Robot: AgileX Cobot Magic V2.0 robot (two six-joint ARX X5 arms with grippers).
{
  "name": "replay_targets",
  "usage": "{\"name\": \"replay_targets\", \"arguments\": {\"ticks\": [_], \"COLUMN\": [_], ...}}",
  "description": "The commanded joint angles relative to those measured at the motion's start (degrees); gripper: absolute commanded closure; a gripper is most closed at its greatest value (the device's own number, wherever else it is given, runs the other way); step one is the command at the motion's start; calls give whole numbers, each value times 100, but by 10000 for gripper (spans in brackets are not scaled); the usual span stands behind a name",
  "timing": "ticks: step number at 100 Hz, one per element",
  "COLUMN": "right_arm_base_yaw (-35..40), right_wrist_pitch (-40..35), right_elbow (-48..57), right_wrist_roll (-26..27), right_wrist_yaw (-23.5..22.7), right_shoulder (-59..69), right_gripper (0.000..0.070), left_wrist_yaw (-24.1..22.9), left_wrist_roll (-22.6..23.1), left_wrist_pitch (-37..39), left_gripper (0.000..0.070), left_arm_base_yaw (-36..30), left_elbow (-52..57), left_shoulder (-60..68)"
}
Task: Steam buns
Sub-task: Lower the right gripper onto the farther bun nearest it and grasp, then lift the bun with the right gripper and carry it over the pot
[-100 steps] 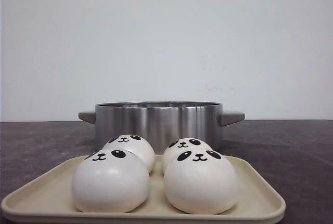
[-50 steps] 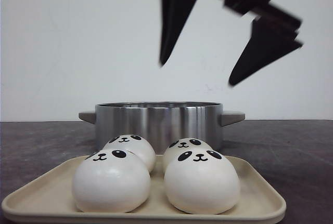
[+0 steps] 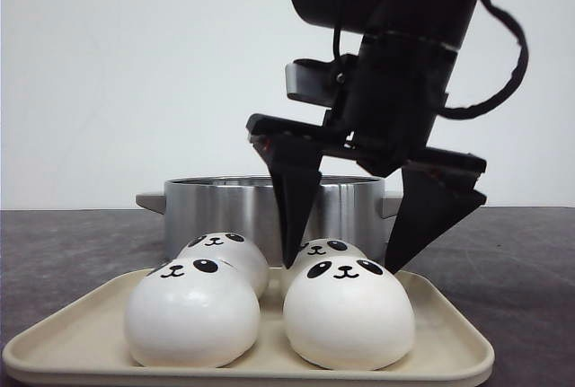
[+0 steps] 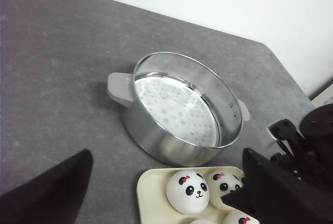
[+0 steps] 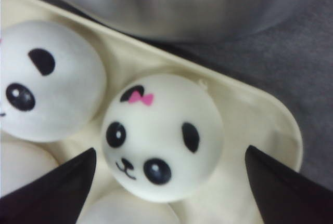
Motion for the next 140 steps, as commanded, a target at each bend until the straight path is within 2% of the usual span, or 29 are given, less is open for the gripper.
{"name": "replay_targets", "arguments": {"ticks": [1, 26, 39, 46, 58, 60, 63, 69, 94, 111, 117, 127, 140], "right_arm_base_yaw": [46, 22, 15, 15, 15, 15, 15, 15, 15, 146, 225, 391, 424], "right_wrist_pitch": [101, 144, 90, 85, 87, 87, 87, 90, 227, -295, -533, -640, -505], "right_elbow": [85, 85, 85, 85, 85, 85, 85, 85, 254, 761, 951, 1226, 1725], "right_wrist_roll": [63, 79, 66, 66, 68, 68, 63, 39, -15, -205, -299, -455, -863], "right_wrist_yaw": [0, -37, -39, -37, -37, -37, -37, -28, -55, -927, -1056, -990, -232], "right_shoulder": [151, 297, 297, 297, 297, 297, 297, 297, 72, -391, -557, -802, -911], "right_gripper": [145, 159, 310, 368, 387, 411, 488, 700, 696, 696, 696, 696, 696], "left_wrist_yaw": [15, 11, 11, 9, 9, 9, 9, 7, 7, 7, 4, -13, -13], "left_wrist_roll": [-42, -24, 9, 9, 37, 61, 79, 90, 90, 90, 90, 90, 87], "left_wrist_pitch": [50, 55, 52, 55, 52, 52, 52, 52, 52, 59, 77, 131, 280], "left_gripper": [134, 137, 137, 137, 137, 137, 137, 137, 137, 137, 137, 137, 137], "left_arm_base_yaw": [-20, -74, -90, -90, -90, -90, -90, -90, -109, -127, -127, -127, -127], "left_elbow": [92, 92, 92, 92, 92, 92, 92, 92, 92, 92, 92, 92, 92], "left_shoulder": [26, 26, 26, 26, 26, 26, 26, 26, 26, 26, 26, 26, 26]}}
